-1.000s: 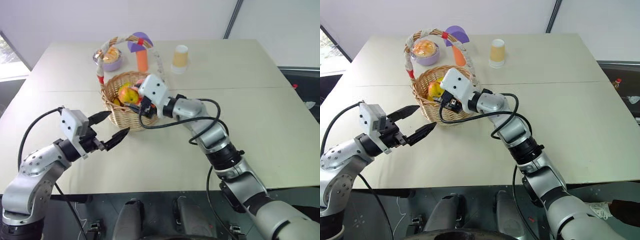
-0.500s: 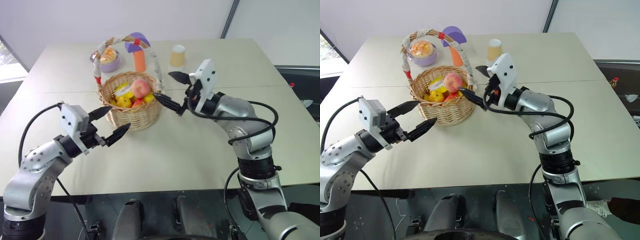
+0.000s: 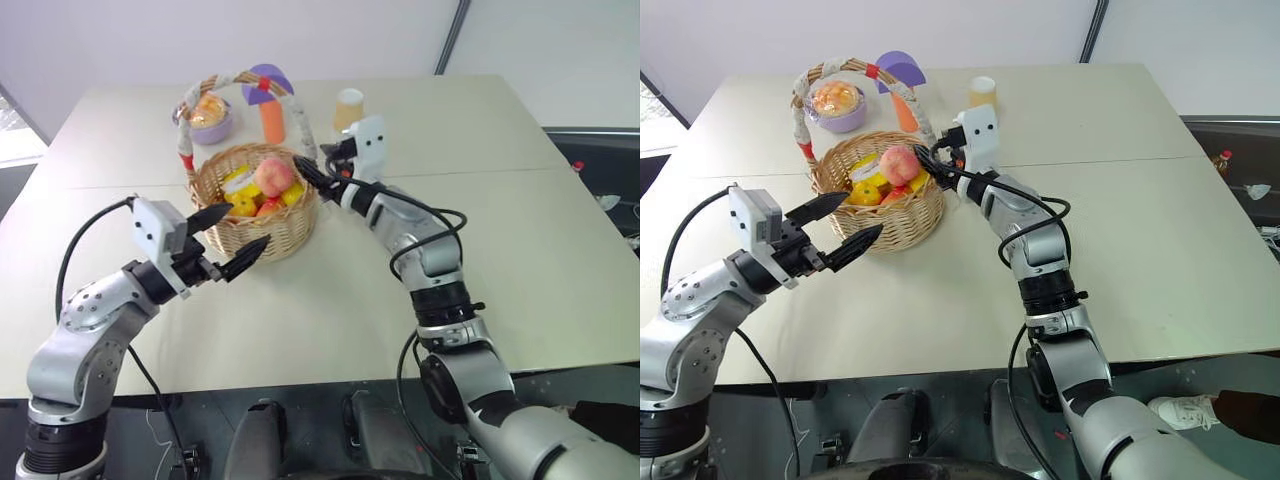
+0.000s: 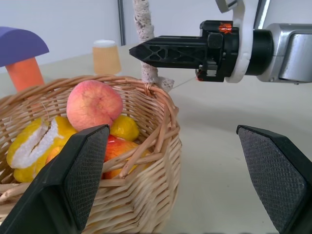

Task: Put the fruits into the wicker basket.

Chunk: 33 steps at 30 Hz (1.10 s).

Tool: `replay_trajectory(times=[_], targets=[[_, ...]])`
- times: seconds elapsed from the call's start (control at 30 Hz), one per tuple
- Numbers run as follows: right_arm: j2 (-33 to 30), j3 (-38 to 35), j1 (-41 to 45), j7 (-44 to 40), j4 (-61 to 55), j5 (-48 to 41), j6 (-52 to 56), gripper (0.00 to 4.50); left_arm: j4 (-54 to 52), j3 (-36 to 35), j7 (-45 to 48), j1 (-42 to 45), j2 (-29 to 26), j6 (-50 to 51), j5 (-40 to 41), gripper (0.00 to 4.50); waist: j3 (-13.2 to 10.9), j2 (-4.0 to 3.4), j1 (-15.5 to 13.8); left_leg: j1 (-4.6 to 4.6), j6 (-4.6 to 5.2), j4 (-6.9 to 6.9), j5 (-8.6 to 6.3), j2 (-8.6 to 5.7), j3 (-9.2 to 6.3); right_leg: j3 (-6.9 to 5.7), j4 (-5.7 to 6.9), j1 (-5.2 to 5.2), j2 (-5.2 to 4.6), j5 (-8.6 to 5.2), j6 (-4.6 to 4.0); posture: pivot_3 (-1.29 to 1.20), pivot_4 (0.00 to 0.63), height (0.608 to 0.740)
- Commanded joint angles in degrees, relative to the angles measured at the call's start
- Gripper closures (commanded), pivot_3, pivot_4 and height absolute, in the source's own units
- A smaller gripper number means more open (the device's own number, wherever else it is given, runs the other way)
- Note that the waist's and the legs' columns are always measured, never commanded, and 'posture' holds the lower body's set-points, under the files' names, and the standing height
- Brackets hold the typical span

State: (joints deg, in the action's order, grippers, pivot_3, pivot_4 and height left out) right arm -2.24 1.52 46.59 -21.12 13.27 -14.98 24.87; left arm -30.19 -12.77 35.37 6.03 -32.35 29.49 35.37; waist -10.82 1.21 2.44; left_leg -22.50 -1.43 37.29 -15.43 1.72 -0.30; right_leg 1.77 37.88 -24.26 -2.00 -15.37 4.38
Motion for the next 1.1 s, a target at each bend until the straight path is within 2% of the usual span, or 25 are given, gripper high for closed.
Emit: replay_trajectory(times=[0.03,0.07,0.1,0.2,0.33,0.43,0.6,0.8,0.9,1.07,1.1], targets=[[0.26,-0.88,1.07,-0.52,-1.51,-0.68,-2.0,3.58,-2.58,-0.2,-0.73,-0.51,0.12,-1.26,-0.22,0.0,0.0,0.0,0.02,0.0,0.0,0.0,0.0,0.0,0.0,0.0,0.0,0.0,0.0,0.0,0.0,0.0,0.15,0.74],[0.1,-0.97,0.62,-0.65,-2.23,-0.82,-2.02,4.15,-2.71,-0.05,-0.83,-0.73,0.07,-1.27,-0.18,0.0,0.0,0.0,0.02,0.0,0.0,-0.01,0.0,0.0,-0.01,0.0,0.0,-0.01,0.0,0.0,0.0,0.0,0.15,0.74],[-0.14,-1.26,0.14,-0.62,-3.15,-0.88,-2.46,4.43,-2.76,0.1,-0.9,-0.83,0.05,-1.24,-0.11,0.0,0.0,0.0,0.02,0.0,0.0,-0.01,0.0,0.01,-0.01,0.0,0.0,-0.01,0.01,0.0,0.0,0.0,0.15,0.74],[-1.86,-2.89,-1.38,-0.33,-7.0,-1.33,-2.54,4.43,-2.78,0.43,-1.1,-0.7,0.08,-1.2,-0.09,0.0,-0.01,-0.01,0.01,0.0,0.0,-0.02,0.0,0.02,-0.02,0.0,0.0,-0.02,0.03,0.0,0.0,0.0,0.15,0.74],[-8.38,-8.36,-4.61,2.69,-12.85,0.0,-3.44,4.43,-2.34,1.94,-0.76,1.07,0.67,-0.84,0.6,0.0,-0.01,-0.02,-0.82,-0.05,0.0,-0.02,0.0,0.0,-0.02,-0.01,-0.02,-0.04,0.0,0.0,0.0,0.0,0.15,0.74],[-14.5,-14.6,-7.6,4.81,-15.97,-0.34,-2.92,4.43,-1.26,5.14,0.24,3.75,1.75,-0.71,0.6,0.0,-0.01,-0.02,-1.82,-0.11,0.0,0.0,0.0,-0.08,0.01,0.0,-0.11,-0.04,-0.05,0.0,0.0,0.0,0.15,0.74],[-21.97,-20.82,-13.25,6.37,-17.36,0.23,-2.41,4.43,2.11,10.84,2.38,8.93,4.09,-1.19,-0.52,0.0,-0.01,-0.02,-1.5,-0.17,0.0,-0.03,0.0,-0.2,0.12,0.0,-0.23,-0.03,0.0,0.0,0.01,0.0,0.15,0.74],[-23.49,-25.65,-17.53,10.11,-16.86,-0.6,-2.6,4.43,5.97,16.6,5.47,13.67,6.91,-2.79,-2.47,0.0,-0.07,-0.17,-0.78,0.06,0.01,-0.1,0.0,0.02,0.25,0.4,-0.19,-0.04,0.44,0.02,-0.02,0.0,0.15,0.74],[-23.42,-25.92,-18.29,10.67,-17.73,-1.35,-2.06,3.19,6.68,16.85,6.19,14.16,7.36,-3.14,-2.85,0.0,-0.07,-0.17,-0.23,0.1,0.02,-0.1,0.0,0.03,0.35,0.46,-0.12,-0.04,0.5,0.02,-0.03,0.0,0.15,0.74],[-25.36,-27.25,-19.26,12.01,-20.18,-0.94,-2.33,0.6,7.02,15.87,7.15,13.56,6.51,-3.33,-3.13,0.0,-0.07,-0.17,-0.04,0.1,0.02,-0.08,0.0,0.03,0.35,0.57,-0.12,-0.04,0.48,0.02,-0.02,0.0,0.15,0.74],[-26.07,-27.78,-19.83,11.9,-20.66,-0.84,-2.67,0.6,6.89,15.55,7.18,13.21,6.22,-3.3,-3.16,0.0,-0.07,-0.17,-0.09,0.1,0.02,-0.08,0.0,0.03,0.35,0.57,-0.12,-0.04,0.48,0.02,-0.02,0.0,0.15,0.74]])
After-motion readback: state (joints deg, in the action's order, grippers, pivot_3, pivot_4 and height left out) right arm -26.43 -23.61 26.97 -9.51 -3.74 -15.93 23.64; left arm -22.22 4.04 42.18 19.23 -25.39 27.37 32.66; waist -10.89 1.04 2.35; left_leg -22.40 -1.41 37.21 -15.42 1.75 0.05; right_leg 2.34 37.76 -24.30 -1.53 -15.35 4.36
